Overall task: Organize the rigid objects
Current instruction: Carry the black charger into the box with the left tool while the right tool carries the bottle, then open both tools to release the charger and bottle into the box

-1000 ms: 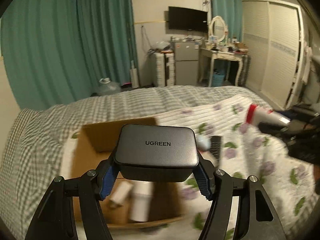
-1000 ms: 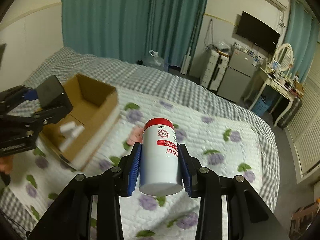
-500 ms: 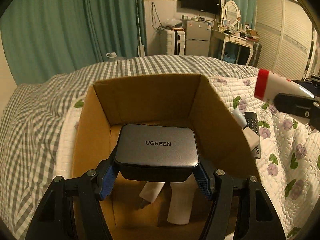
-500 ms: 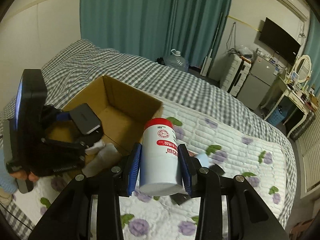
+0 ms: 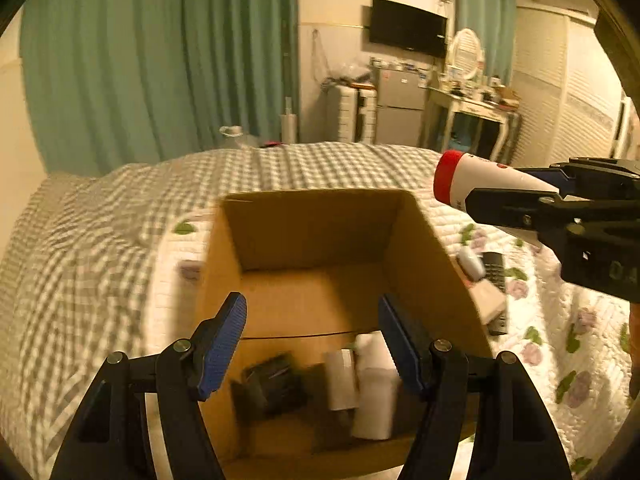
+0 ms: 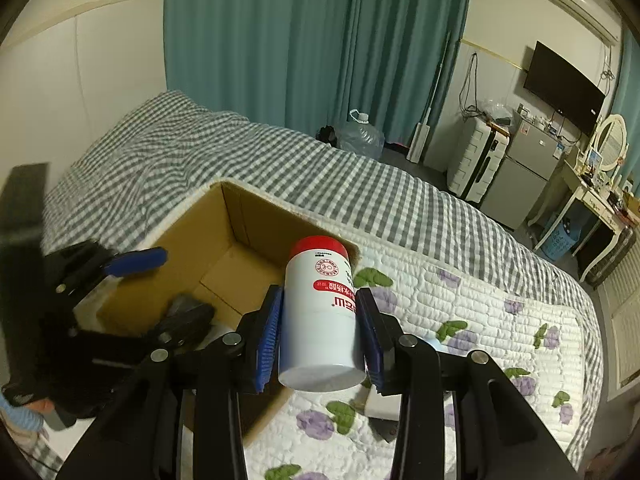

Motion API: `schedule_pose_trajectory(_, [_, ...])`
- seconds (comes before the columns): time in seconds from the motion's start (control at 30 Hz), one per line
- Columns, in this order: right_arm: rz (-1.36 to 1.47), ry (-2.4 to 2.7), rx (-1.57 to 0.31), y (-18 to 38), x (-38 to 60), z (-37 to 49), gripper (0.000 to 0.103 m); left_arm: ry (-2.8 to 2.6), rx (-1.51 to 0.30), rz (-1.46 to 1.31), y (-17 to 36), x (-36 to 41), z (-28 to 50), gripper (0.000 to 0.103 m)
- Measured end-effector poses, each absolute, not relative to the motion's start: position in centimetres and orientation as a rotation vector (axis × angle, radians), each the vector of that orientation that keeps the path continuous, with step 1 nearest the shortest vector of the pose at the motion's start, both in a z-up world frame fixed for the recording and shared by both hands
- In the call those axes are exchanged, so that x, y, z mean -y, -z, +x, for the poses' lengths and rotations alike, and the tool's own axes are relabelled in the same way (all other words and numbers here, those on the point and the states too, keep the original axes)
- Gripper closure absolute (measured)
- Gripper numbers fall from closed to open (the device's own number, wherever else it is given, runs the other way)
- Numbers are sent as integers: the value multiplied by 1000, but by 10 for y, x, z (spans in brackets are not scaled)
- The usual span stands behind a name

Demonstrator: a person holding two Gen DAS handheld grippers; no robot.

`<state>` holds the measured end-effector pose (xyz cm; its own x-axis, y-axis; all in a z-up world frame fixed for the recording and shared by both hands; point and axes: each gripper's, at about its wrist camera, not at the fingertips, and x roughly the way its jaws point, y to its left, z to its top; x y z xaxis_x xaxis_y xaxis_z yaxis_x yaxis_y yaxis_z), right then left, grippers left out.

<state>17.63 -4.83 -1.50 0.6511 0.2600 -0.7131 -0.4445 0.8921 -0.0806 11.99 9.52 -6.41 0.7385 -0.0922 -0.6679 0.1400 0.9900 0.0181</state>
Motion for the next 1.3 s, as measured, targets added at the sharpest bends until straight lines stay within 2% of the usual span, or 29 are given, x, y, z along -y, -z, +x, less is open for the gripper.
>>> schedule_pose_trajectory(0.57, [-174,-386,-849,81,-4,232,66,86,-730,-20,66,-126,115,32])
schedule_pose_trajectory(0.6, [-165,-384,-845,80,-2,232,61,86,-733,-24,66,-126,115,32])
schedule_pose_trajectory(0.63, [-152,-379,-834,77,2,231,48,87,-734,-28,66,-126,115,32])
schedule_pose_trajectory(0.7, [-123,-374,-808,69,10,230,34,89,-734,-30,66,-125,114,32])
schedule_pose_trajectory(1.03, [-159,-272,-730,18,98,196,26,119,-733,34,53,-83,105,32])
schedule_pose_trajectory(1.3, [-215,-145,-744,24,192,182,25,188,-746,60,42,-8,101,32])
